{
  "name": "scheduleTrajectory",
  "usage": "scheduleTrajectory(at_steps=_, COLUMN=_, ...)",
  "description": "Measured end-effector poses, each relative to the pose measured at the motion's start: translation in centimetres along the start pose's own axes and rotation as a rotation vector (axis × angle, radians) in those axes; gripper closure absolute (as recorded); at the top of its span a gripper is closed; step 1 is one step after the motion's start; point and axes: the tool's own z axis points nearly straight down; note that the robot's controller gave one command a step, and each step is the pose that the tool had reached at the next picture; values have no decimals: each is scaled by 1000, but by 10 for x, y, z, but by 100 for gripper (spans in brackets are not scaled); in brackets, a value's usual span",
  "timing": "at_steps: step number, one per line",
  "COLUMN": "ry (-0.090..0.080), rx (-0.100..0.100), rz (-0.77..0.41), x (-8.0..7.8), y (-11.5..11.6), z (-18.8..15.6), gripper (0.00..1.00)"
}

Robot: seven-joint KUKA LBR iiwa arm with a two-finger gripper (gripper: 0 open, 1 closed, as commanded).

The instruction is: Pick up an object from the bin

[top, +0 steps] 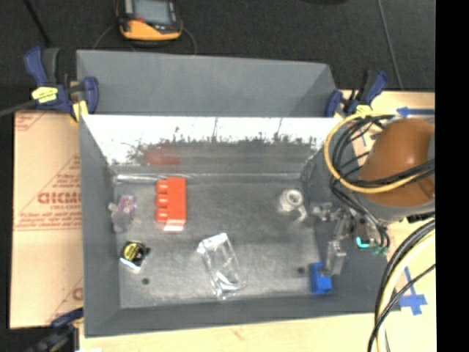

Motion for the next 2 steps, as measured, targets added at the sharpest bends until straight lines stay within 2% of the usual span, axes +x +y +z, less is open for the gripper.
scheduleTrajectory(at_steps=1, ry=2, rx=-1, rz=-314, x=18, y=-19, z=64, gripper=0)
scheduleTrajectory(at_steps=2, ry=-14, rx=4, rz=-319, x=13, y=-18, z=62, gripper=100)
